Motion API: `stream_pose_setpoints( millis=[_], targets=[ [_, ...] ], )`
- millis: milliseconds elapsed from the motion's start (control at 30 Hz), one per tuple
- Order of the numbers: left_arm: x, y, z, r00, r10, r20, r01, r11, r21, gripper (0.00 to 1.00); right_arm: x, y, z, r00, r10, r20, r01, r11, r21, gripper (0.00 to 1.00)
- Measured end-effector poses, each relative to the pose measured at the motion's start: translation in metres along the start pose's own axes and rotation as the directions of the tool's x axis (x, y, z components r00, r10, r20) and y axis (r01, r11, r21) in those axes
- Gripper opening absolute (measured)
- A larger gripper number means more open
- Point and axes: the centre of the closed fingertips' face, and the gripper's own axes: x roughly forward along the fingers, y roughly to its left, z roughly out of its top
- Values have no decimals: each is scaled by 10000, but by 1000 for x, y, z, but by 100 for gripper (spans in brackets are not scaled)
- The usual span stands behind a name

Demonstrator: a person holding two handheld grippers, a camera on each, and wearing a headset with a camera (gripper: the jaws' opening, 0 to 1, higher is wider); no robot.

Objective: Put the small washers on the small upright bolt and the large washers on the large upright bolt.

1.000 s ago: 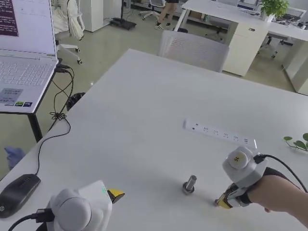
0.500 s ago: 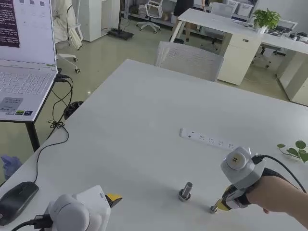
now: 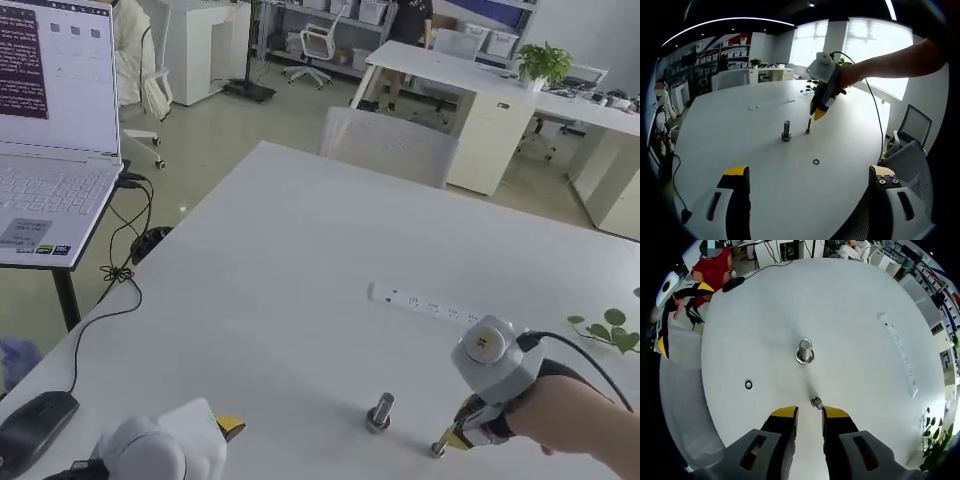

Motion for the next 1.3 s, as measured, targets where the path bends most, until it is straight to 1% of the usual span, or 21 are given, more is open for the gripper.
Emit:
stream_pose_setpoints(
  millis=[200,267,533,667,700,867,967,1100,1133,1300],
  targets=[
    [-1,-1,1,10000,24,54,-25,9999,98,99,-3,9,0,9999,121,-12,-121,9999,-69,21],
    [0,-2,0,10000,8,11,-8,9999,168,99,-4,14,1,9999,152,-33,-152,9998,-159,21],
    [0,-1,3,10000,28,87,-30,9998,204,99,-5,35,7,9994,330,104,-325,9988,-374,21],
    [1,0,3,9999,18,104,-20,9997,245,99,-6,49,10,9988,431,227,-420,9981,-458,21],
    [1,0,3,9999,26,127,-29,9997,227,99,-6,55,11,9983,508,283,-494,9977,-472,21],
    [0,-1,2,9999,17,161,-21,9997,234,98,-3,73,8,9975,675,207,-663,9964,-537,21],
    [-1,-1,-1,9999,3,145,-7,9998,223,98,-3,81,7,9969,756,215,-745,9960,-499,21],
    [-4,-2,-4,9999,3,111,-5,9998,211,98,-1,96,4,9958,899,181,-888,9946,-541,21],
    [-4,-3,-4,9999,3,106,-5,9998,215,98,0,101,5,9950,966,260,-951,9941,-530,21],
    [-7,-1,-6,9999,64,110,-66,9998,164,98,7,121,5,9924,1206,241,-1190,9911,-594,22]
  ],
)
